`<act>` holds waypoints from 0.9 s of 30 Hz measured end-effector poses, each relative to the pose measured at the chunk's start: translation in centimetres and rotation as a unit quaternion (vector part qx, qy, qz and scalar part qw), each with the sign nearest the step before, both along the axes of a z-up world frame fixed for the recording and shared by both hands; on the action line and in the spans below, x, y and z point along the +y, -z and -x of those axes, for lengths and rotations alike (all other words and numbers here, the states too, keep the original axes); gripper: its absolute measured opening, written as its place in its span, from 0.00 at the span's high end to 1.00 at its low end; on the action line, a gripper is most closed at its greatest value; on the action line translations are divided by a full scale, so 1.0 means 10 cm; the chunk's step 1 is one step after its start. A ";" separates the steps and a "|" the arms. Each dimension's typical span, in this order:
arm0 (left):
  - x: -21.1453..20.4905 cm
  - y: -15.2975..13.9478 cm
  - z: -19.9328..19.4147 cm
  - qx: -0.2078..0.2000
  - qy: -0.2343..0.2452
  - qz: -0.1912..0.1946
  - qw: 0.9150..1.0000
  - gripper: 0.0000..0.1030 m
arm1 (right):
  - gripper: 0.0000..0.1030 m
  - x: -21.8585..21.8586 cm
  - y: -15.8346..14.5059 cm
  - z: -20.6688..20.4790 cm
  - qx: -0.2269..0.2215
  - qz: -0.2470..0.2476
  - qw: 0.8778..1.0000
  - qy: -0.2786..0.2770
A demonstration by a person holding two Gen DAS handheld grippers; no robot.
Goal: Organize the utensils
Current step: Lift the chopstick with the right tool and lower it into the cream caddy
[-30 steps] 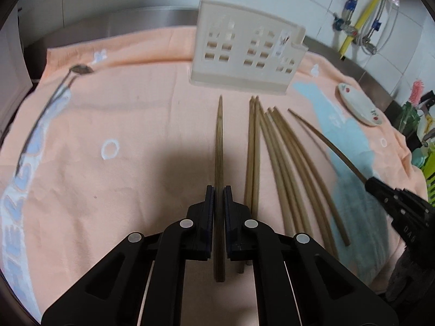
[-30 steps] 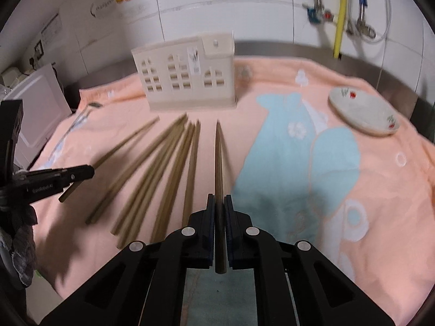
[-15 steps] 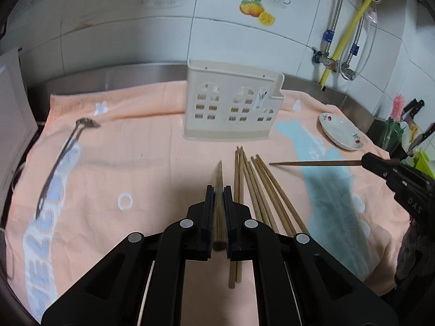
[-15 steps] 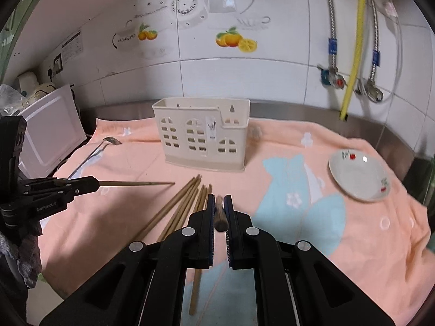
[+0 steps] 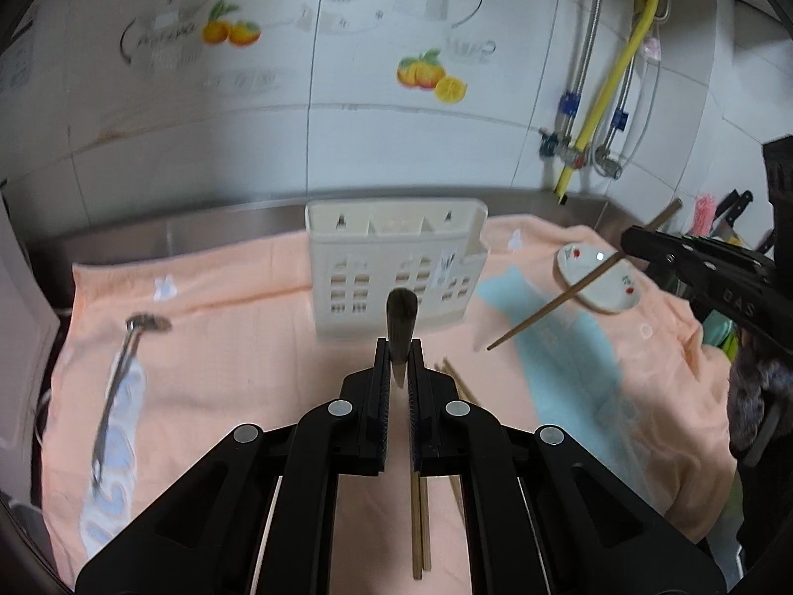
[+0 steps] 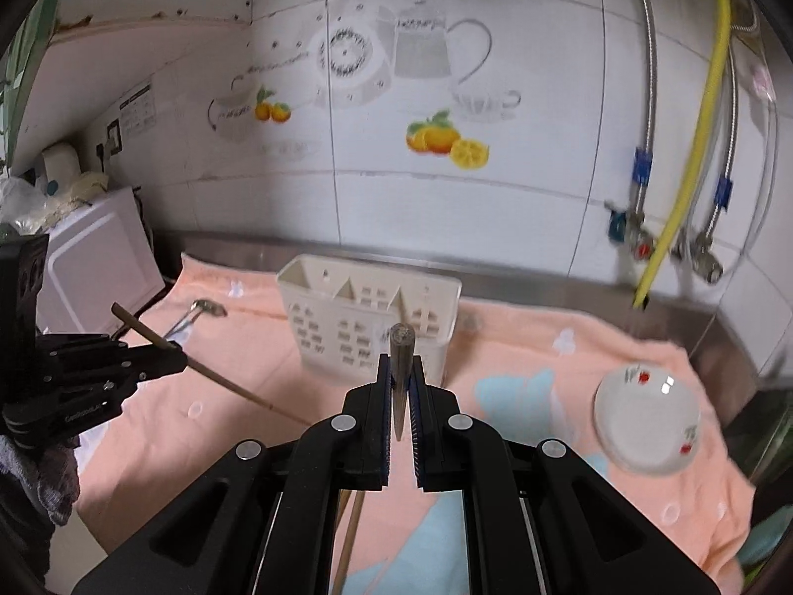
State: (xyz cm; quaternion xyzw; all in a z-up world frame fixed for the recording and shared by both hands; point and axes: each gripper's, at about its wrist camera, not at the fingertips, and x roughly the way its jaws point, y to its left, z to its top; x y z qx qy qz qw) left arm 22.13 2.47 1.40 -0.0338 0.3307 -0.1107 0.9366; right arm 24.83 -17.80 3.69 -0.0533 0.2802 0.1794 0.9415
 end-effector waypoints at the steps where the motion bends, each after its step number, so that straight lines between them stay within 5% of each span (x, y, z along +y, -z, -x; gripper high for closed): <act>1: 0.00 -0.07 -0.02 -0.006 0.001 0.000 1.000 0.95 | 0.94 -0.01 -0.06 -0.03 -0.004 -0.001 1.000 0.001; 8: 0.03 -0.60 -0.05 -0.050 0.005 -0.011 0.999 0.95 | 0.94 -0.02 -0.55 -0.24 -0.028 -0.005 1.000 -0.001; 16: 0.09 -1.15 -0.19 -0.105 -0.012 -0.018 0.994 0.95 | 0.94 -0.01 -0.74 -0.51 -0.037 -0.003 0.999 0.009; 21: 0.09 -1.18 -0.46 -0.103 -0.029 -0.025 0.994 0.95 | 0.94 0.07 -0.62 -0.70 -0.028 0.002 1.000 0.010; 27: 0.20 -0.86 -0.91 -0.062 -0.040 0.000 0.997 0.95 | 0.94 0.12 -0.37 -0.90 -0.005 0.007 1.000 0.015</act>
